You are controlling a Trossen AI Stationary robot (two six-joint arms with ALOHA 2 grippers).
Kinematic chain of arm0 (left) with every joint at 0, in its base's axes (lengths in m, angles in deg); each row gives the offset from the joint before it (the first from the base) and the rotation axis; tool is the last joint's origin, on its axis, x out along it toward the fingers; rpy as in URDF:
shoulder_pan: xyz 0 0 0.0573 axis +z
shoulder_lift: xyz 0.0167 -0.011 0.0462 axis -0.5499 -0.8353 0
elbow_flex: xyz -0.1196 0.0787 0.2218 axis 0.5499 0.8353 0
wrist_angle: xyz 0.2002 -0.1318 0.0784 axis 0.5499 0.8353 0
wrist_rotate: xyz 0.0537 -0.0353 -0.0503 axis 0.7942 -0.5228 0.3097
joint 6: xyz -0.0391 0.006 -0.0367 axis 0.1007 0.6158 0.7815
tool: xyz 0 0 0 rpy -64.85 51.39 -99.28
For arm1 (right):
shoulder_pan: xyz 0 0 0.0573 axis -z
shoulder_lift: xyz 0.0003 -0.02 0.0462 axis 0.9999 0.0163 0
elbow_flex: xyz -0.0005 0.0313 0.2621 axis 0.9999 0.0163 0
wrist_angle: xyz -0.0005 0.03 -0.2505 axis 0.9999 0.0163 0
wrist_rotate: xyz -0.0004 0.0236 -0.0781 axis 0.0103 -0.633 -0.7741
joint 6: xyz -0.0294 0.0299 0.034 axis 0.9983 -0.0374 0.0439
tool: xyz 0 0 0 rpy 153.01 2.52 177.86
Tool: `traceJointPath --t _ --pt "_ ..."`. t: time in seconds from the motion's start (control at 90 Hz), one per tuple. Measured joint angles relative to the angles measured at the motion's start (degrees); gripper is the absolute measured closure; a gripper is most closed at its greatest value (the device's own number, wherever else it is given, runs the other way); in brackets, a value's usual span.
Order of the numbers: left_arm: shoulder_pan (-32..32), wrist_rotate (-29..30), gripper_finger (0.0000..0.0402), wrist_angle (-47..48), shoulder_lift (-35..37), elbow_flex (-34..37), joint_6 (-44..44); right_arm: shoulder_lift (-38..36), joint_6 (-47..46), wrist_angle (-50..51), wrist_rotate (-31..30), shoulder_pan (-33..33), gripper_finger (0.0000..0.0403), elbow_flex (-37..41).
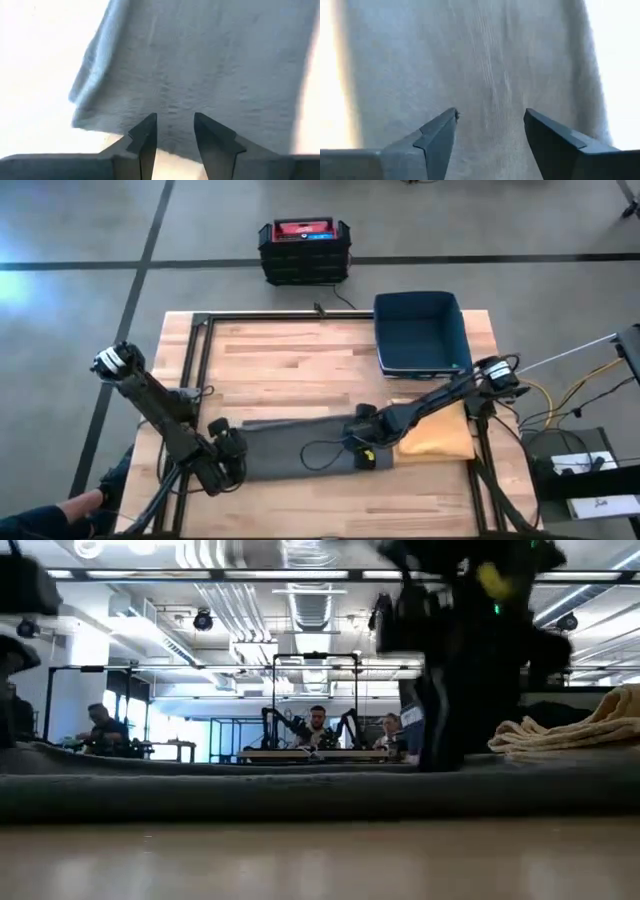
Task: Fold towel
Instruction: Fold the gray towel
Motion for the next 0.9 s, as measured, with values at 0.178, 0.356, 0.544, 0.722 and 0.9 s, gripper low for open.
traceJointPath --t 0.178,0.356,0.544,0.722,0.9 --pt "0.43 15.42 0.0283 -6.55 -0.17 -2.62 -4.90 -3.17 -0.04 -1.51 -6.29 0.09 0.0153 -1.44" --pt "2.82 14.99 0.0281 -21.89 -4.93 2.35 -13.38 0.78 4.56 -16.34 -8.47 0.63 0.0130 0.54" --pt "2.95 4.47 0.0294 -20.74 -9.45 5.79 -8.13 7.54 5.48 -19.32 -6.08 0.58 0.0129 0.37" --pt "-0.44 -0.63 0.0315 -18.44 -9.07 6.22 -2.88 7.18 3.21 -9.47 -5.10 0.47 0.0147 -0.17" --pt "-4.89 -2.02 0.0328 -12.49 -7.56 6.26 3.55 4.04 0.76 4.70 -3.55 0.47 0.0166 -3.61"
